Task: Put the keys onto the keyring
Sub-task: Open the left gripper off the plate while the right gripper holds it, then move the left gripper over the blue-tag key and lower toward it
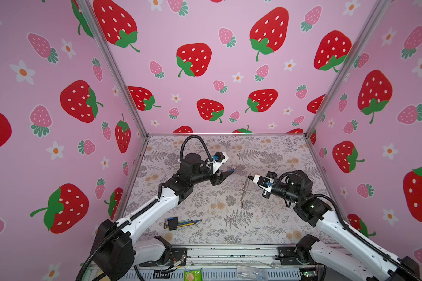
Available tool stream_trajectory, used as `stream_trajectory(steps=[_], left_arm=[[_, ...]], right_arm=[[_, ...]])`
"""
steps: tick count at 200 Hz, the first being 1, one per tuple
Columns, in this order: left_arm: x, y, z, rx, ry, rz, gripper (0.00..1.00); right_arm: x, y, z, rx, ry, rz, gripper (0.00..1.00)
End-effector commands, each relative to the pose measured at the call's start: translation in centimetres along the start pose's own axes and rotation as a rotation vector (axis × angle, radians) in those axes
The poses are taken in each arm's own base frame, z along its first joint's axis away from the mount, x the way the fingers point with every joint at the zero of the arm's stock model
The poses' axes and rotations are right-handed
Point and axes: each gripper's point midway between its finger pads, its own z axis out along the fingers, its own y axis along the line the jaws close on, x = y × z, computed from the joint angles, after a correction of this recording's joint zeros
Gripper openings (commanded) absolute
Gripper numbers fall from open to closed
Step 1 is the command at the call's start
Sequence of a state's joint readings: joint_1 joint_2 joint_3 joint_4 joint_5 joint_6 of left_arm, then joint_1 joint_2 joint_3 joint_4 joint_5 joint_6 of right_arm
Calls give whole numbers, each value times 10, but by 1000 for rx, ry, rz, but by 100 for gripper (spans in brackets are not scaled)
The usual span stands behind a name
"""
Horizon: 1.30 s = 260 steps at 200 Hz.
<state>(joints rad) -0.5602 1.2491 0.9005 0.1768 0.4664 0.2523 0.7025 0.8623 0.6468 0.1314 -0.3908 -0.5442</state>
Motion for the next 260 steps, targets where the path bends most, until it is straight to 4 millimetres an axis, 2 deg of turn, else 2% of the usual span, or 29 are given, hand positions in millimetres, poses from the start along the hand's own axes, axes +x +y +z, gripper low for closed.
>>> stream_trajectory(steps=[1, 30, 34, 44, 68, 88, 105, 127, 141, 163, 186, 195, 208, 233, 260], left_arm=[[-15, 20, 0, -94, -35, -28, 66], [1, 34, 11, -141, 39, -96, 79], [5, 37, 13, -149, 56, -113, 82], [14, 45, 20, -168, 110, -169, 100], [44, 60, 38, -164, 255, -319, 100], [65, 74, 50, -174, 341, -447, 95], [84, 84, 60, -199, 421, -529, 91], [110, 88, 75, -178, 593, -550, 81], [125, 92, 83, -188, 671, -584, 78], [143, 94, 98, -176, 766, -604, 66], [163, 99, 111, -206, 848, -578, 65], [172, 98, 115, -218, 890, -587, 66], [181, 92, 120, -208, 938, -616, 68], [191, 69, 131, -151, 948, -650, 72], [204, 67, 136, -215, 994, -631, 71]], right_arm=[[0, -8, -2, 57, 11, -100, 0], [9, -11, 0, 76, 49, -80, 0], [10, -11, 0, 83, 55, -74, 0], [15, -15, 0, 105, 74, -48, 0], [24, -20, 0, 116, 115, 36, 0], [25, -25, -4, 121, 110, 75, 0], [34, -32, -9, 146, 126, 120, 0], [52, -44, -14, 153, 158, 230, 0], [57, -49, -16, 151, 158, 281, 0], [63, -52, -19, 160, 166, 300, 0], [69, -52, -21, 163, 179, 318, 0], [79, -48, -17, 141, 204, 338, 0], [81, -45, -17, 131, 208, 347, 0], [78, -38, -17, 107, 184, 337, 0], [77, -37, -18, 99, 179, 330, 0]])
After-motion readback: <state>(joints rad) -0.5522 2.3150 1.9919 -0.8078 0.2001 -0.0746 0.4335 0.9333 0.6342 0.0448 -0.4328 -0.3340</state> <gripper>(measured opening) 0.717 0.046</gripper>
